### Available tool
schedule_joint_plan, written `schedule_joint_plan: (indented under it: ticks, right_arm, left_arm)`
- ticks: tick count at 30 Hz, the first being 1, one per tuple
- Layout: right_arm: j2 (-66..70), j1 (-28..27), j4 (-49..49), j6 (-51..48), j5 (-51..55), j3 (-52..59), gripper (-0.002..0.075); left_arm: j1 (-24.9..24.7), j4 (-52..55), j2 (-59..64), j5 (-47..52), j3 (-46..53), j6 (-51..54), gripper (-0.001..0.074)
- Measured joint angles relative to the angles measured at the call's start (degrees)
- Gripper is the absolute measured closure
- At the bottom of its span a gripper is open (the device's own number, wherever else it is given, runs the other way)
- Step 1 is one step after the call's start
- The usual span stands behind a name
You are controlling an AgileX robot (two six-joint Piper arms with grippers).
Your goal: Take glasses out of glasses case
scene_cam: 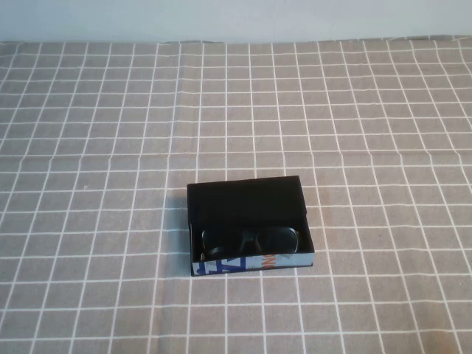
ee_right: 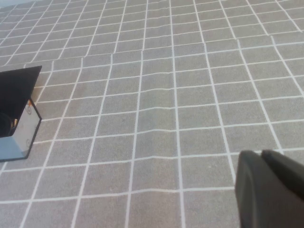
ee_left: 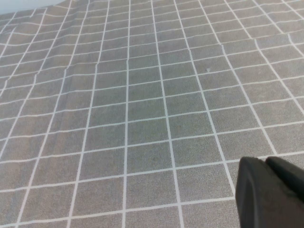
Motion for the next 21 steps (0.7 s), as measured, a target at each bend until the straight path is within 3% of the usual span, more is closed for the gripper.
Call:
schedule_joint_plan:
  ticks: [11,21]
  right_arm:
    - [0.0,0.0,0.0,0.0,-0.7,0.0,0.0746]
    - [0.0,0.0,0.0,0.0,-10.3,0.0,0.0746]
  left_arm:
    - [0.0,0.0,0.0,0.0,0.0,0.0,0.074]
    - [0.0,0.0,0.0,0.0,0.0,0.0,0.0739]
